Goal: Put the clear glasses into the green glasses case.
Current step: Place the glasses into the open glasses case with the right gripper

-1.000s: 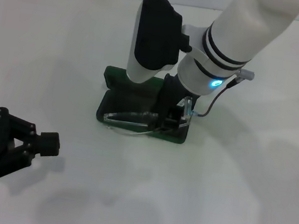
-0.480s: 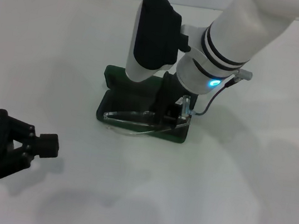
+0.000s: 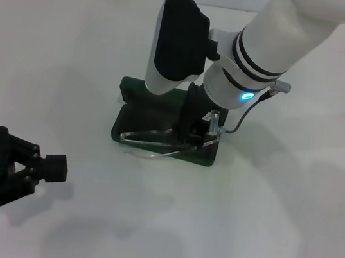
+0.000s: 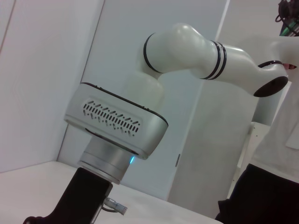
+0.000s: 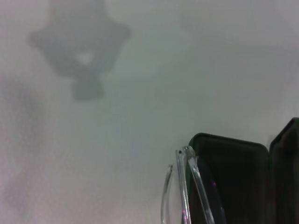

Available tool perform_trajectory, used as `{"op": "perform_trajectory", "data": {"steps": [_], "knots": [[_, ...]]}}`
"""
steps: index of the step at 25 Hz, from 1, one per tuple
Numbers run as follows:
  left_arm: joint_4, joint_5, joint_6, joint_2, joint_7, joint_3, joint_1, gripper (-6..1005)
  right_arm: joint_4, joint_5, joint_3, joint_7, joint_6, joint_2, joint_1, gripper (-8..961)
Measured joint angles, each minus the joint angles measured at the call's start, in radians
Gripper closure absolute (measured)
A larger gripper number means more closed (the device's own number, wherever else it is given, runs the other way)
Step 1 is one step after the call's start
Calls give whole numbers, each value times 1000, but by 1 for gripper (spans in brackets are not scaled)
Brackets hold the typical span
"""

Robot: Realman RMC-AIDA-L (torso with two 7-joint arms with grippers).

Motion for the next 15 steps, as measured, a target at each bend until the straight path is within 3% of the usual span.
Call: {"op": "perform_trajectory", "data": {"steps": [15], "knots": [[0, -3, 1, 1, -5, 0, 0, 947, -70, -16, -8, 66, -36, 0, -6, 888]]}}
